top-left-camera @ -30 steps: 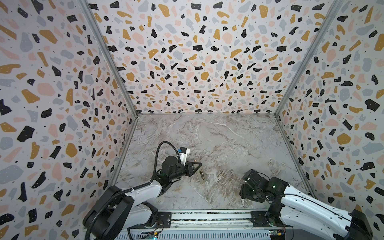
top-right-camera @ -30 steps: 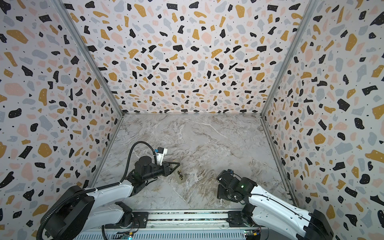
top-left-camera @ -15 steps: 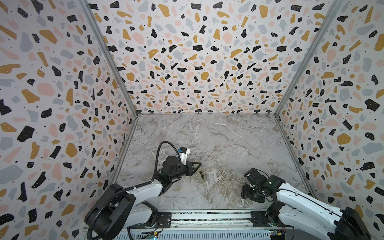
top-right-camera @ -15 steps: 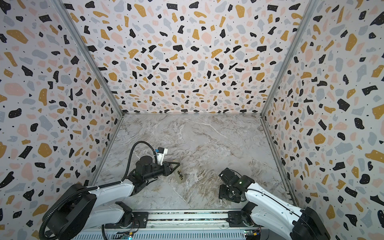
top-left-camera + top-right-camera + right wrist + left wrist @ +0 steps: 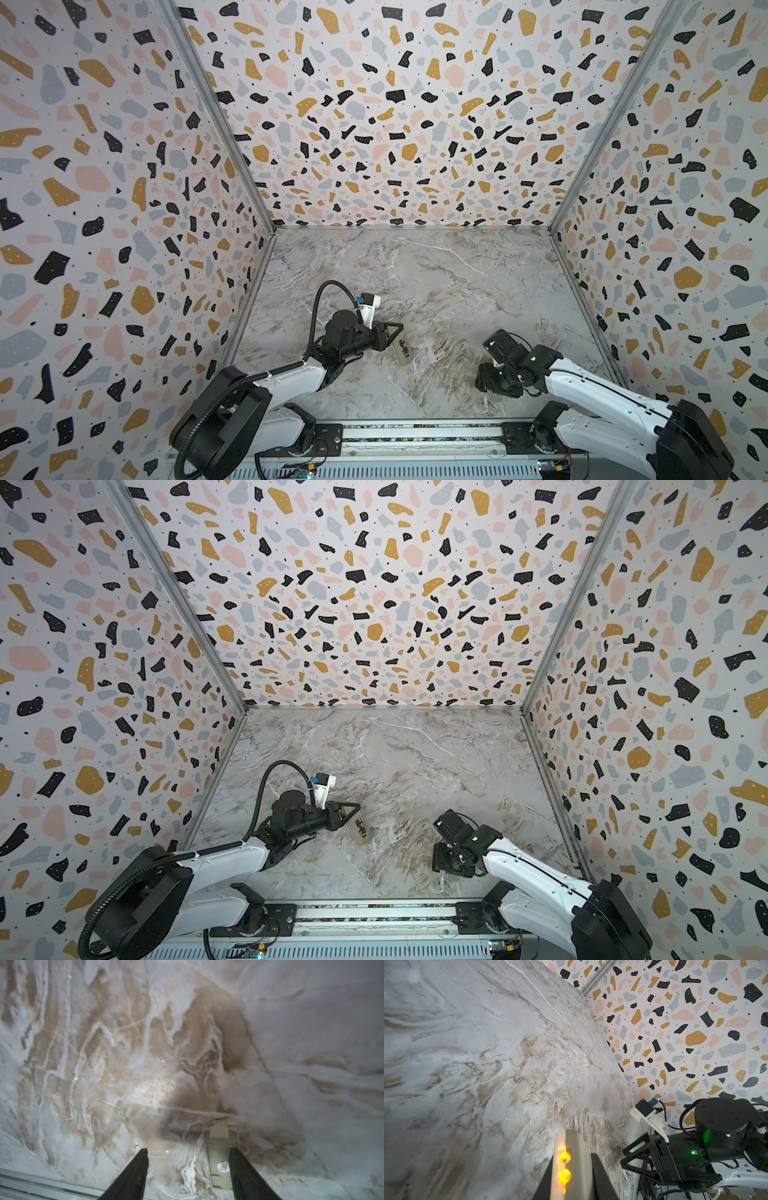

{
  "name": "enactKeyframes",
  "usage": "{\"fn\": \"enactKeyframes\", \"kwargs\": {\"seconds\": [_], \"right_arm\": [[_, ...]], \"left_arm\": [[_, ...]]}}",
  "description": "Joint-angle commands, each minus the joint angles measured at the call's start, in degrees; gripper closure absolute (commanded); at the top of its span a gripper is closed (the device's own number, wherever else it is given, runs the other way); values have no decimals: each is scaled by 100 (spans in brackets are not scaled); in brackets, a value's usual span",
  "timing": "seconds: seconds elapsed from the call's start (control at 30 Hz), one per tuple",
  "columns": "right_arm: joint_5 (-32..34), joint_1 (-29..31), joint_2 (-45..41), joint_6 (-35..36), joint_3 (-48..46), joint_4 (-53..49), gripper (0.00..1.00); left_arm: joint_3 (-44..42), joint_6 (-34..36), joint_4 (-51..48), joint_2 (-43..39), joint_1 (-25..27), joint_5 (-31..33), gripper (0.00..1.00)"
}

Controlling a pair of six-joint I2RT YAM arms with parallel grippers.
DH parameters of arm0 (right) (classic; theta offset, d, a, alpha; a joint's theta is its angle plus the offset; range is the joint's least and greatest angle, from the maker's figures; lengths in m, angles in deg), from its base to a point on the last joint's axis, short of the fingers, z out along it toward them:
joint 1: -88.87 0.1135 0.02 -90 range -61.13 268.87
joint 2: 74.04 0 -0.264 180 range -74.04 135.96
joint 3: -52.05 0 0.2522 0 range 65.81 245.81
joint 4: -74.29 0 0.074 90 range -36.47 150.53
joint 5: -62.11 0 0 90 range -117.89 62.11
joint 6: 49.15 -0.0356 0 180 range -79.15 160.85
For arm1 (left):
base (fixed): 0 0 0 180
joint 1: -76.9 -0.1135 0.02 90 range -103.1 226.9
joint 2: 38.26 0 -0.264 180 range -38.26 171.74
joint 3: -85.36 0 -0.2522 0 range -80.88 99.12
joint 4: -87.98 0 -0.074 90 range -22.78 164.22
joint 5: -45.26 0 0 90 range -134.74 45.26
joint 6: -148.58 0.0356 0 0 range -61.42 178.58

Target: Load the batteries into the remote control

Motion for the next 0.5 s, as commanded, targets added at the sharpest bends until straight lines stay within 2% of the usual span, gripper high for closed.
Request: {"fn": "enactKeyframes", "kwargs": {"seconds": [0.0, 0.47], "right_arm": [[113, 132, 491, 244, 186, 609, 36], [318, 357, 2128, 994, 1355, 1563, 37]], "left_arm": [[140, 91, 263, -13, 26, 23, 100], [140, 110, 190, -25, 17, 50, 100]]}}
